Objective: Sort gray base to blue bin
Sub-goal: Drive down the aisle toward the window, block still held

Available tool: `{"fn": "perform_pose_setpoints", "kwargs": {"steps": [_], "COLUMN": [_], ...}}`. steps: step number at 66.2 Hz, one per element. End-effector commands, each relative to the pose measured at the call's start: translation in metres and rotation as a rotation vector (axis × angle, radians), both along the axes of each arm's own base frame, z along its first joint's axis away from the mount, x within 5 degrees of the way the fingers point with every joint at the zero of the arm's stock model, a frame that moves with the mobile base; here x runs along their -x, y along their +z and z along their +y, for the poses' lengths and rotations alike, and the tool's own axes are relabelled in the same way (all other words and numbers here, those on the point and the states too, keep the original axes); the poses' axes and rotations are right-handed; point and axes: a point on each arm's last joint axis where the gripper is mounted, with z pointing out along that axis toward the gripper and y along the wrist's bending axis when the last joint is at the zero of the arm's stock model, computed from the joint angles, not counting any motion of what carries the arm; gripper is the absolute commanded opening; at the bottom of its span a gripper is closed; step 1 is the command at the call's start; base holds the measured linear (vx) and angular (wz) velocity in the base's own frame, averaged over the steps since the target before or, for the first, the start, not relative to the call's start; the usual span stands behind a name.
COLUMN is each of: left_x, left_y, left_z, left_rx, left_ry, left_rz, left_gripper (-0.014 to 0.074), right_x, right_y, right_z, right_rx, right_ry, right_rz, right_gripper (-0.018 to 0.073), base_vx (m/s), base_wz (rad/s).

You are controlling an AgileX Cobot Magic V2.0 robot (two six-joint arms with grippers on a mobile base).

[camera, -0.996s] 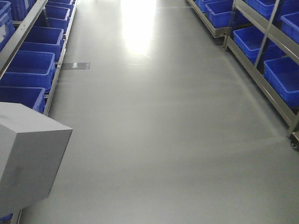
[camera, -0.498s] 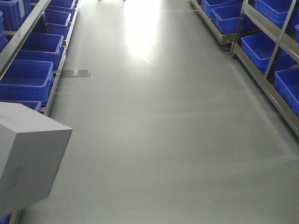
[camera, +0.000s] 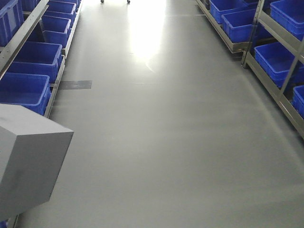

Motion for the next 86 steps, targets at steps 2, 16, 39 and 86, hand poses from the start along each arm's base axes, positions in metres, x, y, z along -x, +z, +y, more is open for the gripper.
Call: {"fn": "perform_pose_setpoints", "kwargs": {"steps": [2,16,39,86], "left_x": [0.0008,0.0008,0.0008,0.0008], "left_y": [0.0185,0.0185,0.0185,0.0185], "left_z": [0.0022,0.0022,0.0022,0.0022], "left_rx": [0.083,0.083,0.083,0.083], "left_ry": [0.016,0.016,0.016,0.016], "left_rz": [-0.096,-0.096,-0.096,-0.096], "left_gripper": [-0.0006,-0.0006,-0.0006,-0.0006], "right_x": [0.0010,0.0010,0.0010,0.0010], "right_y": [0.0089,0.0089,0.0089,0.0089], "right_z": [0.0000,0.0000,0.0000,0.0000], "right_rx": [0.013,0.013,0.013,0.013], "right_ry": [-0.002,-0.002,-0.002,-0.002], "right_rz": [-0.091,-0.091,-0.091,-0.091], "right_gripper": [-0.0004,-0.0004,-0.0004,-0.0004], "base_vx": [0.41,0.41,0.41,0.39], "base_wz": [0.08,0.09,0.08,0.01]}}
